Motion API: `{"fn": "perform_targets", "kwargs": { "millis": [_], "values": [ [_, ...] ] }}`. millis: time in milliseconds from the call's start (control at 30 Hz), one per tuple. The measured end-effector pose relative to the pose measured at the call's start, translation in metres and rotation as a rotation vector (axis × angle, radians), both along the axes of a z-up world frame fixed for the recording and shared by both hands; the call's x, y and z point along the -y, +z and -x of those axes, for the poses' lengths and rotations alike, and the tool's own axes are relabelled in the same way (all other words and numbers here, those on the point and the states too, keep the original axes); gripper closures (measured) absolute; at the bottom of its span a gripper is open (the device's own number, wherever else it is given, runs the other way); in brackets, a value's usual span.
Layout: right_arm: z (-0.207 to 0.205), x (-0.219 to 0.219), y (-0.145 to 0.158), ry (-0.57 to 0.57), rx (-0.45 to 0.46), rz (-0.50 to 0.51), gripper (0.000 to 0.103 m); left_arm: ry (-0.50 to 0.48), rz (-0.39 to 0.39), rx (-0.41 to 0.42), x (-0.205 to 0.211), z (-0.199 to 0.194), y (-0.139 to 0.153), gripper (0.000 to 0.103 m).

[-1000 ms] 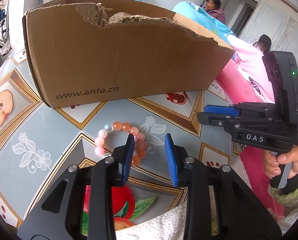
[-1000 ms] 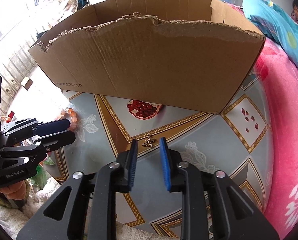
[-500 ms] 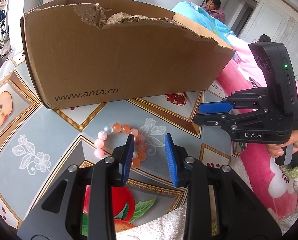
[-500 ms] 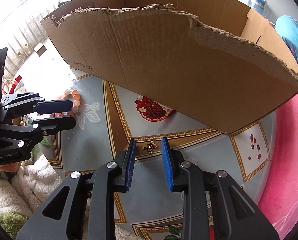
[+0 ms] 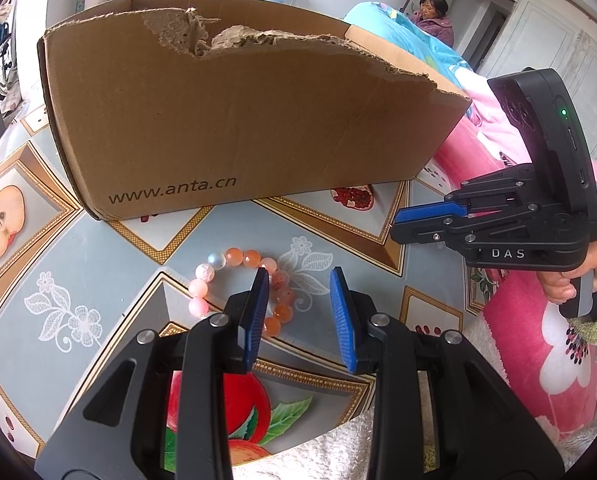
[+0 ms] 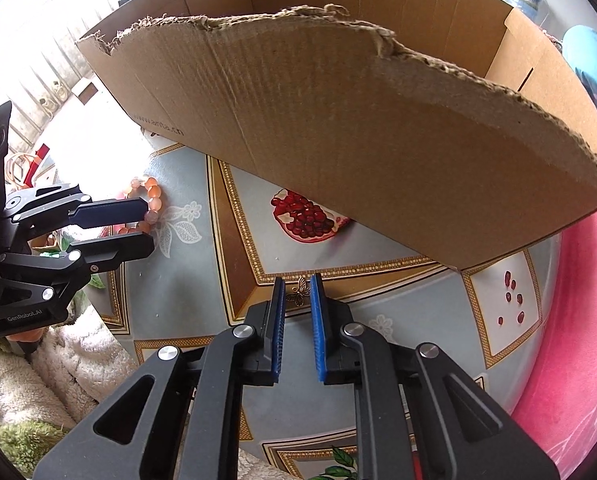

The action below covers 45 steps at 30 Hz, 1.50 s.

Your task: Organize jewelry

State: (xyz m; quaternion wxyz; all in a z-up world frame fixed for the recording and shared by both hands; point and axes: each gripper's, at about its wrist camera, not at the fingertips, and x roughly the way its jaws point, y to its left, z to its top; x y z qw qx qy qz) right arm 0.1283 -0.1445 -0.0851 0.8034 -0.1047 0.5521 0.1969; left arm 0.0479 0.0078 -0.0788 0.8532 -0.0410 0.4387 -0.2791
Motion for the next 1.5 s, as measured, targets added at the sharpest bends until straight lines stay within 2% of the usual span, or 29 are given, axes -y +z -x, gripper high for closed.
{"fn": "perform_targets", "kwargs": {
  "millis": [267,467,800,900,933,1100,1233,1333,1500],
  "values": [
    [0.003,0.005,0.000,-0.020,0.000,-0.023,0.090,-0.004,-0.029,0.017,0.006,0.001,-0.001,0.073],
    [0.014,0.014,0.018,-0.057,0.034,-0.068,0.090,-0.007,-0.075,0.050,0.011,0.003,-0.001,0.073],
    [0.047,0.035,0.030,-0.126,0.073,-0.184,0.090,-0.016,-0.229,0.120,0.023,0.008,-0.001,0.077],
    [0.053,0.037,0.032,-0.131,0.085,-0.213,0.090,-0.002,-0.293,0.147,0.030,0.008,-0.001,0.084],
    [0.054,0.039,0.032,-0.131,0.091,-0.221,0.090,-0.003,-0.294,0.149,0.031,0.008,0.000,0.092],
    [0.065,0.055,0.045,-0.135,0.131,-0.256,0.090,0.041,-0.284,0.146,0.027,0.002,0.008,0.095],
    [0.073,0.067,0.071,-0.126,0.183,-0.286,0.090,0.059,-0.220,0.180,0.014,0.005,0.042,0.095],
    [0.074,0.078,0.095,-0.114,0.224,-0.331,0.090,0.048,-0.141,0.194,0.004,0.007,0.077,0.095],
    [0.055,0.077,0.139,-0.063,0.299,-0.402,0.090,-0.027,0.046,0.235,-0.005,0.002,0.140,0.095]
  ]
}}
